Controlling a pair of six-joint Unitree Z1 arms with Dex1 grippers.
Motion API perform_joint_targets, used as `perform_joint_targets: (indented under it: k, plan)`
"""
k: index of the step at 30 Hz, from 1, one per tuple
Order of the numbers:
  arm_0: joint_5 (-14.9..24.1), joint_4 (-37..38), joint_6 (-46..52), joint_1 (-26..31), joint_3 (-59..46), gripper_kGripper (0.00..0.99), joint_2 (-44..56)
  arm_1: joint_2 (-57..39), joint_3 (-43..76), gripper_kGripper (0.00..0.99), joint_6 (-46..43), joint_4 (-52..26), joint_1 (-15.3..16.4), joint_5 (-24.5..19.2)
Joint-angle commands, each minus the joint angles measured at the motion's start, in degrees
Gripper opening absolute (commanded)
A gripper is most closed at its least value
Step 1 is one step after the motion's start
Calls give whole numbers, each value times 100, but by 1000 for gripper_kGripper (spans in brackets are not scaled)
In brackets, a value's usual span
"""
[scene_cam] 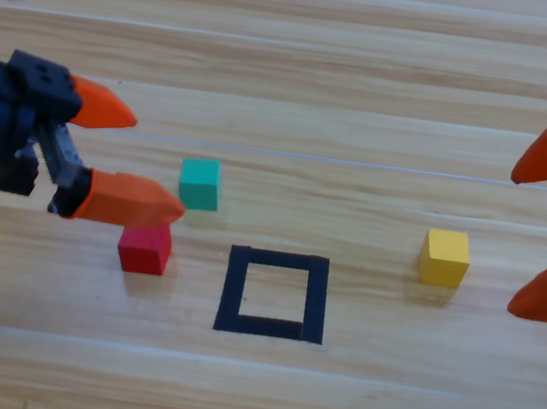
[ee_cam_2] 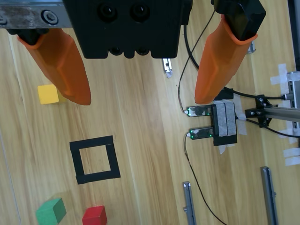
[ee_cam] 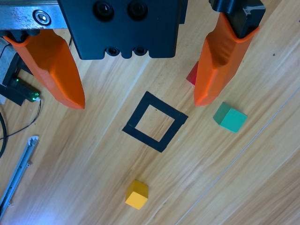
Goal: Stack the blocks in the rectangular block: red at the bottom, yellow in the middle, green on top
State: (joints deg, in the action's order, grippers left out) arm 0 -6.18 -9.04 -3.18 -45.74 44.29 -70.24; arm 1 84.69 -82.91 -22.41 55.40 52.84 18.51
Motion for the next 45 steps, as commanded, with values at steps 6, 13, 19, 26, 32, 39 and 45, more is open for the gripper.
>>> perform_joint_targets:
  k: [6, 13, 19, 26, 32, 39, 45]
  plan:
    - [47, -168, -16, -119, 176, 990, 125, 443, 108, 983, 386, 32, 182, -875]
    - [47, -203, -16, -119, 238, 990, 98, 1049, 3, 983, 1353, 23, -143, -1860]
    - [55, -247, 2, -119, 229, 990, 116, 1533, 64, 989, 2346, -390, -204, -2967]
    - [943, -335, 881, -119, 466, 990, -34, 2605, -507, 986, 4087, -302, -204, -4365]
    - [1655, -722, 2278, 197, 993, 988, -622, 2939, -674, 988, 4684, -223, -204, -4198]
    - [1497, -2708, 2999, 768, 2681, 988, -2459, 3317, -1096, 988, 5396, 357, -398, -3486]
    - [1330, -4607, 3395, 839, 4588, 990, -4358, 3660, -1210, 989, 5721, 506, -644, -3090]
